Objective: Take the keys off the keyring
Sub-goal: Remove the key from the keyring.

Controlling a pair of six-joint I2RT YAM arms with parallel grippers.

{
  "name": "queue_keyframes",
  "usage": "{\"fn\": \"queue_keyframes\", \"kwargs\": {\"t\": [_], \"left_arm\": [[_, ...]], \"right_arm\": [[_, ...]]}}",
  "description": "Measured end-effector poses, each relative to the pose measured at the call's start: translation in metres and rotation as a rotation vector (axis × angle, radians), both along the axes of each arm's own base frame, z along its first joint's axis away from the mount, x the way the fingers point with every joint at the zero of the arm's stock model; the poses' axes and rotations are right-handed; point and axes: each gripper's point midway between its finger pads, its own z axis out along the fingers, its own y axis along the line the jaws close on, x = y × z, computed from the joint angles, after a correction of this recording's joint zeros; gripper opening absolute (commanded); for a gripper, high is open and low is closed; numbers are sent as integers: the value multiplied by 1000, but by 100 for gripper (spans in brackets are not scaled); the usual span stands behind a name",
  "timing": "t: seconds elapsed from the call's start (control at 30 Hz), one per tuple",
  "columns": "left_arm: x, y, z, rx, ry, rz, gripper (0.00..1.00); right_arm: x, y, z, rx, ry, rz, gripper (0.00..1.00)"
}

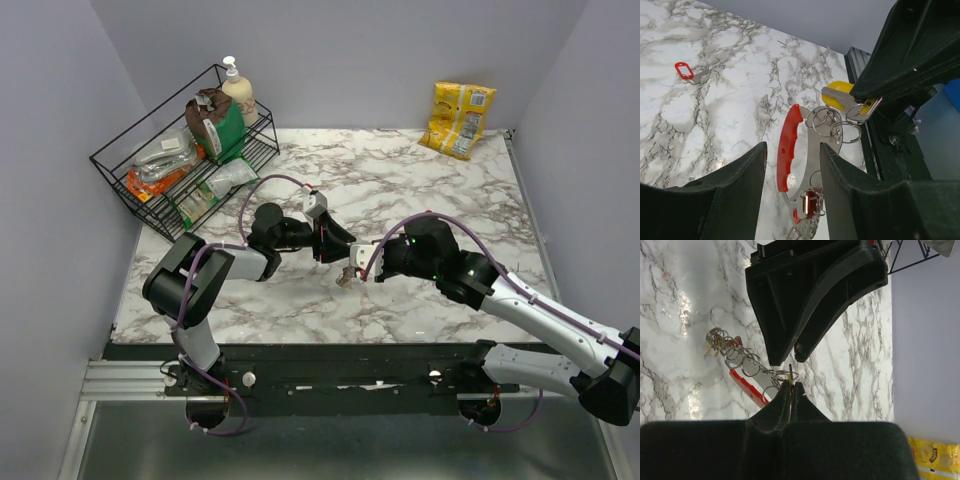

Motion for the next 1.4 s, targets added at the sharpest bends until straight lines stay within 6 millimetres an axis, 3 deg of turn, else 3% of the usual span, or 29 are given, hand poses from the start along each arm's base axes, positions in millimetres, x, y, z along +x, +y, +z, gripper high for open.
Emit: {"fn": "queue_keyframes", "kwargs": {"t": [0.23, 0.47, 0.7, 1.4], "left_arm": [[-3, -2, 2, -7, -6, -10, 56], [-15, -2, 18, -58, 21, -67, 56], [-25, -2, 6, -40, 162, -118, 54], [-38, -11, 7, -45, 112, -157, 51]], "right_arm": [[-2, 0, -2, -1, 11, 10, 1], [-7, 1, -15, -31, 55, 30, 1], [-8, 1, -16, -32, 64, 28, 1], [1, 3, -8, -4, 25, 4, 1]]}}
